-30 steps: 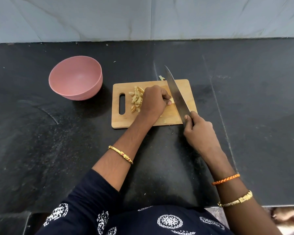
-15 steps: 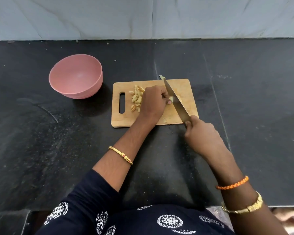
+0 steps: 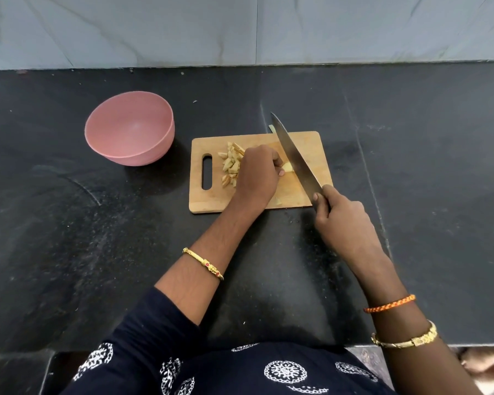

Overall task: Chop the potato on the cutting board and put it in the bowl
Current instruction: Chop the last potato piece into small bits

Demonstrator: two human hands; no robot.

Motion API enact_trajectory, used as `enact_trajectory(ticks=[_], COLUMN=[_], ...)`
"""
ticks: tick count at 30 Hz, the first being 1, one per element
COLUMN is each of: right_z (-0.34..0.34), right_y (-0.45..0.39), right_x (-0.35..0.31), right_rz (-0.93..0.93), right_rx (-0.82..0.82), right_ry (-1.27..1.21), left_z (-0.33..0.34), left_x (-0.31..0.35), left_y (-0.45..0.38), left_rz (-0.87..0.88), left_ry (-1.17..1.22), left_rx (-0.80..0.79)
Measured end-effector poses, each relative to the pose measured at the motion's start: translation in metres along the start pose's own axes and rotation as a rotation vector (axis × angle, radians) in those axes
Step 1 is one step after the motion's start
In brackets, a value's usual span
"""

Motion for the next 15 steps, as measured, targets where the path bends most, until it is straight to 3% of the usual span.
enact_trajectory(ticks=[15], right_z=[0.001], right_y=[-0.013], right_x=[-0.006], right_rz=[-0.027], right_rx=[-0.071], right_ry=[0.08], left_z=[0.003], left_x=[-0.004], left_y=[-0.002], left_rz=[0.024], left_ry=[0.029], left_rx=[0.042])
Point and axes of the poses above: each hand's wrist, its own y-axis away from the middle knuckle, its own z-axis out of the palm, x = y × z, the point moved 2 cm from there along -y, towards the middle knuckle, and after that the axes turned 12 degrees about -z, right-handed, at the moved point
